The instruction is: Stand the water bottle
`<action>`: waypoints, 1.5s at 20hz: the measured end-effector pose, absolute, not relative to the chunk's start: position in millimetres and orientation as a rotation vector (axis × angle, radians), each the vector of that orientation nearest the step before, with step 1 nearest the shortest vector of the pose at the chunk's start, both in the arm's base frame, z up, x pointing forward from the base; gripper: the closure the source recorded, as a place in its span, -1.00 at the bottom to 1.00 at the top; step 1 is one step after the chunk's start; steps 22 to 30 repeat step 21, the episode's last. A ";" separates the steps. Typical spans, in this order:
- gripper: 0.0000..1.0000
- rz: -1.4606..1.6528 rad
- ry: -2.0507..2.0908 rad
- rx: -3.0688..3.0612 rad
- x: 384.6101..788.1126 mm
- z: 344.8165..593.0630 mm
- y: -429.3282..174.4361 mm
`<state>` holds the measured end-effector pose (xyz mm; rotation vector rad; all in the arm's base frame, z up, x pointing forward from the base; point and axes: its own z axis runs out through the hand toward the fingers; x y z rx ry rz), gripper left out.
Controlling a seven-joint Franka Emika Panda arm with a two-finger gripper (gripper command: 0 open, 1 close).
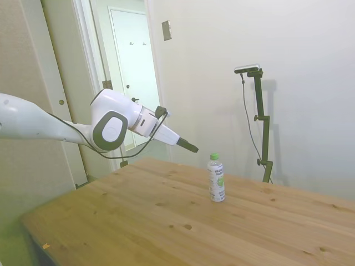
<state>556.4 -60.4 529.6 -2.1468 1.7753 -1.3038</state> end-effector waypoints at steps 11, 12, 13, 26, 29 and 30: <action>-1.00 -0.778 1.566 -2.588 518.6 518.8 -88.0; -1.00 -0.718 1.528 -2.608 512.5 520.7 -89.3; -1.00 -0.667 1.498 -2.622 506.4 523.2 -90.7; -1.00 -0.442 1.365 -2.712 441.3 548.5 -72.7; -1.00 -0.442 1.365 -2.712 441.3 548.5 -72.7; -1.00 -0.442 1.365 -2.712 441.3 548.5 -72.7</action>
